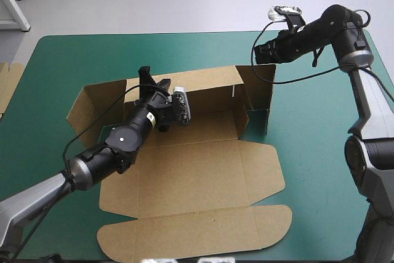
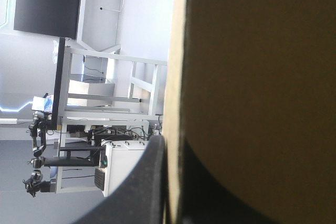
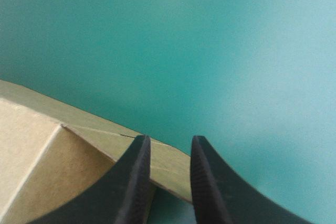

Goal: Fold the box

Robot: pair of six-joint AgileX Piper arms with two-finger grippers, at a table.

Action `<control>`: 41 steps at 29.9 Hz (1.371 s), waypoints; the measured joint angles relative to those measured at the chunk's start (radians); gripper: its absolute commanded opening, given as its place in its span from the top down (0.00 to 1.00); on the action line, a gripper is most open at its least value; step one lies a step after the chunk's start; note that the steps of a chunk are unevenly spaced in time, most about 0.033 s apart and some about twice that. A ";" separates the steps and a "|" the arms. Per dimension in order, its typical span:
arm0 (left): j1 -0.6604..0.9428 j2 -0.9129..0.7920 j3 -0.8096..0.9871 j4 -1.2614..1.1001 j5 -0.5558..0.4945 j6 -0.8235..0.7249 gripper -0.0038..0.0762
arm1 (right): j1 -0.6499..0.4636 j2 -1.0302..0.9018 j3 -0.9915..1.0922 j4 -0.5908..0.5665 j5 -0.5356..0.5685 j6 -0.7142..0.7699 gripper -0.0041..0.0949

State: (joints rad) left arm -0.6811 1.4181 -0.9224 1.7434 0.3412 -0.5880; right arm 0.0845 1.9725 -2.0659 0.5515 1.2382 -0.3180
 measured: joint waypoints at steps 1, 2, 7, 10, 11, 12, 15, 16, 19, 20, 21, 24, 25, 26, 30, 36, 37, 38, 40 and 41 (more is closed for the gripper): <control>0.000 0.001 0.001 0.002 0.001 0.000 0.97 | 0.000 -0.010 0.012 0.001 0.001 -0.004 0.70; 0.000 0.003 0.001 0.004 0.002 -0.001 0.97 | 0.000 -0.018 0.024 0.003 0.002 -0.008 0.70; 0.000 0.009 0.001 0.010 0.009 -0.001 0.97 | 0.000 -0.040 0.075 0.014 -0.033 -0.034 0.70; -0.001 0.010 0.001 0.010 0.010 -0.001 0.97 | -0.001 -0.041 0.082 0.018 -0.075 -0.046 0.70; -0.001 0.010 0.001 0.010 0.011 -0.001 0.97 | -0.003 -0.044 0.083 0.021 -0.084 -0.050 0.70; -0.001 0.010 0.001 0.010 0.011 -0.001 0.97 | -0.009 -0.048 0.084 0.033 -0.094 -0.056 0.70; -0.001 0.010 0.001 0.011 0.011 -0.001 0.97 | -0.025 -0.070 0.084 0.067 -0.098 -0.071 0.70; -0.001 0.010 0.001 0.011 0.011 -0.001 0.97 | -0.029 -0.080 0.084 0.070 -0.088 -0.074 0.70; -0.001 0.010 0.001 0.011 0.011 -0.001 0.97 | -0.030 -0.108 0.093 0.073 -0.070 -0.077 0.70; -0.001 0.010 0.001 0.011 0.011 -0.001 0.97 | -0.030 -0.117 0.099 0.073 -0.070 -0.079 0.70; -0.001 0.010 0.001 0.011 0.013 -0.001 0.97 | -0.030 -0.135 0.109 0.067 -0.075 -0.081 0.70; -0.001 0.010 0.001 0.011 0.014 -0.001 0.97 | -0.031 -0.200 0.143 0.019 -0.112 -0.071 0.70; -0.001 0.010 0.001 0.011 0.014 -0.001 0.97 | -0.031 -0.225 0.156 -0.002 -0.130 -0.058 0.70; -0.001 0.010 0.001 0.011 0.015 -0.001 0.97 | -0.031 -0.243 0.164 -0.031 -0.142 -0.041 0.70; -0.001 0.011 0.001 0.011 0.017 -0.001 0.97 | -0.032 -0.267 0.172 -0.133 -0.145 0.039 0.70; -0.001 0.011 0.001 0.012 0.018 -0.001 0.97 | -0.033 -0.203 0.165 -0.162 -0.176 0.058 0.70; -0.001 0.011 0.001 0.012 0.018 -0.001 0.97 | -0.033 -0.186 0.149 -0.162 -0.178 0.059 0.71; -0.001 0.011 0.001 0.012 0.018 -0.001 0.97 | -0.033 -0.165 0.128 -0.162 -0.178 0.060 0.71; -0.001 0.011 0.001 0.012 0.018 -0.001 0.97 | -0.033 -0.119 0.081 -0.160 -0.169 0.061 0.74; -0.001 0.013 0.001 0.013 0.018 -0.001 0.97 | -0.033 -0.090 0.052 -0.156 -0.159 0.066 0.76</control>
State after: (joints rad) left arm -0.6818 1.4307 -0.9216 1.7568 0.3592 -0.5890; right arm 0.0517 1.8828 -2.0142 0.3956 1.0789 -0.2525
